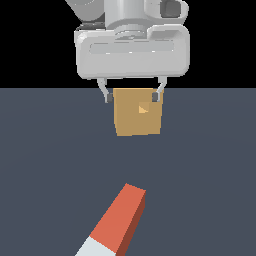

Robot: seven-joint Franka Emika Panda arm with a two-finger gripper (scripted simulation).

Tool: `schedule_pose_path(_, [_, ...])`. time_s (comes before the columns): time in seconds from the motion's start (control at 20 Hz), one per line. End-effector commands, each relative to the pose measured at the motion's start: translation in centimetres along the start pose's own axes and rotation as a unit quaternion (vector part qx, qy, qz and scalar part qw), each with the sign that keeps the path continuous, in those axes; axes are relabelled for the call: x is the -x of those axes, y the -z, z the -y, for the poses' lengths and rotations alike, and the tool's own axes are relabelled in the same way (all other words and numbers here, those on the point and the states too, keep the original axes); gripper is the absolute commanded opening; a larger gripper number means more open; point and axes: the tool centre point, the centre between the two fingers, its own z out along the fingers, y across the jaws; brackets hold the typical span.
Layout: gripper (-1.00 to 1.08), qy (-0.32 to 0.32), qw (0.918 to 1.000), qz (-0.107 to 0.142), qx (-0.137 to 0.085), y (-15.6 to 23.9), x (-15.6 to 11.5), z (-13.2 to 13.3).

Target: Insert the peg into the horizontal hole in a box.

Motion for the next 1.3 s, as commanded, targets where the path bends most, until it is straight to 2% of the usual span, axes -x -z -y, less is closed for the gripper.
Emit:
schedule_pose_path(0.0, [1.00, 0.000, 1.0000, 0.000, 0.000, 0.0, 0.0, 0.0])
schedule_pose_path(0.15, [1.00, -0.005, 1.0000, 0.000, 0.000, -0.3, 0.6, 0.0])
schedule_pose_path(0.35, [1.00, -0.029, 0.9996, 0.000, -0.002, -1.6, 3.3, 0.2])
schedule_pose_path(0.6, [1.00, -0.084, 0.9964, 0.000, -0.006, -4.5, 9.4, 1.0])
schedule_pose_path(0.9, [1.00, -0.160, 0.9870, -0.001, -0.011, -8.6, 17.6, 3.2])
schedule_pose_path(1.05, [1.00, -0.184, 0.9828, -0.002, -0.013, -10.0, 20.1, 4.2])
schedule_pose_path(1.25, [1.00, -0.202, 0.9793, -0.003, -0.014, -11.0, 21.9, 5.0])
